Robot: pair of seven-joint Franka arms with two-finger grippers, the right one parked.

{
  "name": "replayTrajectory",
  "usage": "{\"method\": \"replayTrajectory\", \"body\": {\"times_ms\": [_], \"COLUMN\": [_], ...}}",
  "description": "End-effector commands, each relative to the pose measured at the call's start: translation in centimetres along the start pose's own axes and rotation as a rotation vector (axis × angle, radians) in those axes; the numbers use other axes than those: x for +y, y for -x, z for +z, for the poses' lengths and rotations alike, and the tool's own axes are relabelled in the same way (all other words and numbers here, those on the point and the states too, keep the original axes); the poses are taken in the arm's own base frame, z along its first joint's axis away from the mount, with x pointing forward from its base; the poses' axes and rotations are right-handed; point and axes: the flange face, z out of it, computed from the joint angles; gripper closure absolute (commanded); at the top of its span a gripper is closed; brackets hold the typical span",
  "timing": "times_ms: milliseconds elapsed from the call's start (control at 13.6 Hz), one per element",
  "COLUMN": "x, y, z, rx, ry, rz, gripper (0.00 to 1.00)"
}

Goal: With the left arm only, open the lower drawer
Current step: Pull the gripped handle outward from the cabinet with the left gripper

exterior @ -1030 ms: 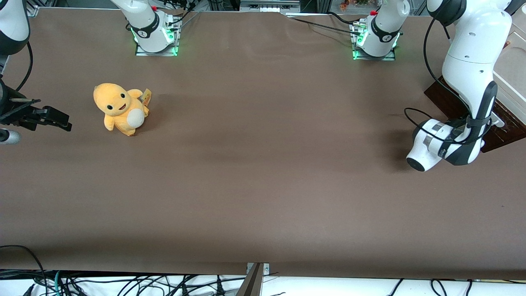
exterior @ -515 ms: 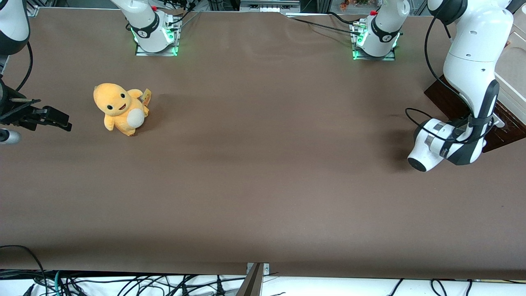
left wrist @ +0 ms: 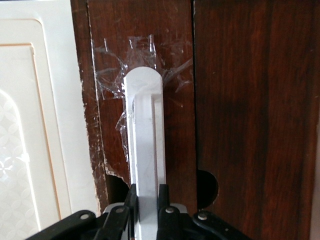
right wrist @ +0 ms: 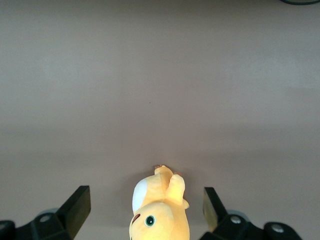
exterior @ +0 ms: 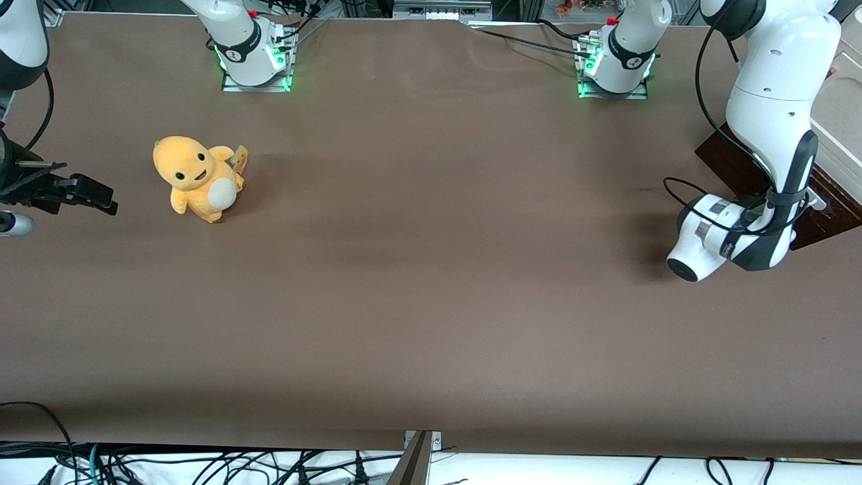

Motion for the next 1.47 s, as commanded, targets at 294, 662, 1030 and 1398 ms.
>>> {"method": "replayTrajectory", "body": {"times_ms": [294, 662, 1030, 1398], "x": [-0.8, -1.3, -1.3, -1.2], "y": [1.1, 1.3, 1.9, 2.3], "z": [-4.7, -7.1, -8.1, -8.7], "rx": [0.093, 0.127, 0.147, 0.161], "ry": [0.038, 0.048, 0.049, 0.048], "rz": [0.012, 0.008, 0.009, 0.010], "gripper": [0.88, 0.88, 0.88, 0.88]}}
